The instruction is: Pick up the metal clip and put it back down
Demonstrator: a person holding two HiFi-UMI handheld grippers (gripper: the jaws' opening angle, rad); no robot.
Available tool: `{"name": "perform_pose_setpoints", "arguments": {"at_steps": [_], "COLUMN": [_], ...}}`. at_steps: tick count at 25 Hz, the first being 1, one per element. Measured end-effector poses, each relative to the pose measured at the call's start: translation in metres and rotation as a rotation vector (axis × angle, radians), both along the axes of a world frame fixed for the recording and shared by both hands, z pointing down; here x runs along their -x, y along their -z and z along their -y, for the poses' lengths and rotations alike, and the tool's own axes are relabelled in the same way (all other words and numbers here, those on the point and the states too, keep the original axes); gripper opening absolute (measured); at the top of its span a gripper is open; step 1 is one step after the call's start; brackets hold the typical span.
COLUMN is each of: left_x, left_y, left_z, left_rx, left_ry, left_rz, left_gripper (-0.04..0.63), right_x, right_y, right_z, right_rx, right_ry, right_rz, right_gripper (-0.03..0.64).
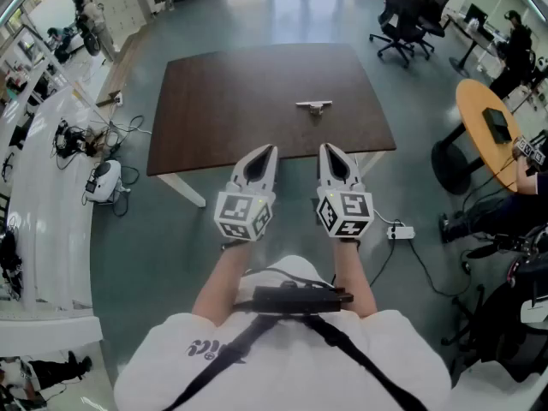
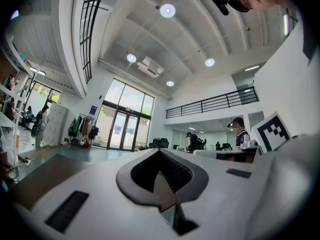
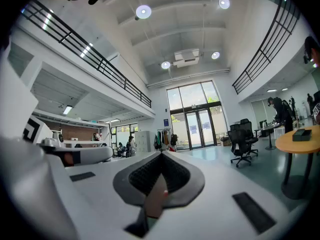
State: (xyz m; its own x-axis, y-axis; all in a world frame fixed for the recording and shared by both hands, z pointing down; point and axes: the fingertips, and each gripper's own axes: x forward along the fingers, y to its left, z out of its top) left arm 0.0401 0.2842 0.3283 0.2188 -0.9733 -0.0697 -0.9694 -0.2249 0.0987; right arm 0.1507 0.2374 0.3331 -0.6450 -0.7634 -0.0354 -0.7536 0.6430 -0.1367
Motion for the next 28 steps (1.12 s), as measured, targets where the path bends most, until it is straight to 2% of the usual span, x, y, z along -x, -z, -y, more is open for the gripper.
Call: {"name": "perform_pose_setpoints", "arguments": {"at_steps": [5,9,14,21,28], "left_x": [-0.019,-0.038,-0.057,-0.035,-0.014], "left_y": [-0.002,-0.006,-0.021,-0.044,-0.059], "left_z": [0.006,0.016,0.014,0.022,0.073], "left_rx": [0.003,0.012,0.024,0.084,0.098], "left_ry": [-0.015,-0.027,-0.009,0.052,0.022], "left_rz": [0.008,0.01,0.012,0.02,-0.007], "left_gripper": [0.01,0.011,0.01,0.01,0.01], "right_x": [-0.014,-0.022,-0.03,-0.005,0.015], "right_y": [0.001,0.003,-0.015,-0.044,-0.066], "right_z": [0.004,0.005,0.002,0.01,0.061], "right_rx": [0.002,-0.02,-0.018,0.025,0.078], "right_ry": [-0.001,0.068,0.118,0.161,0.125], "right_rz": [0.034,0.063,0.003,-0.091,-0.136], "right_gripper": [0.006,0.006,0.006,0.006,0.006]}}
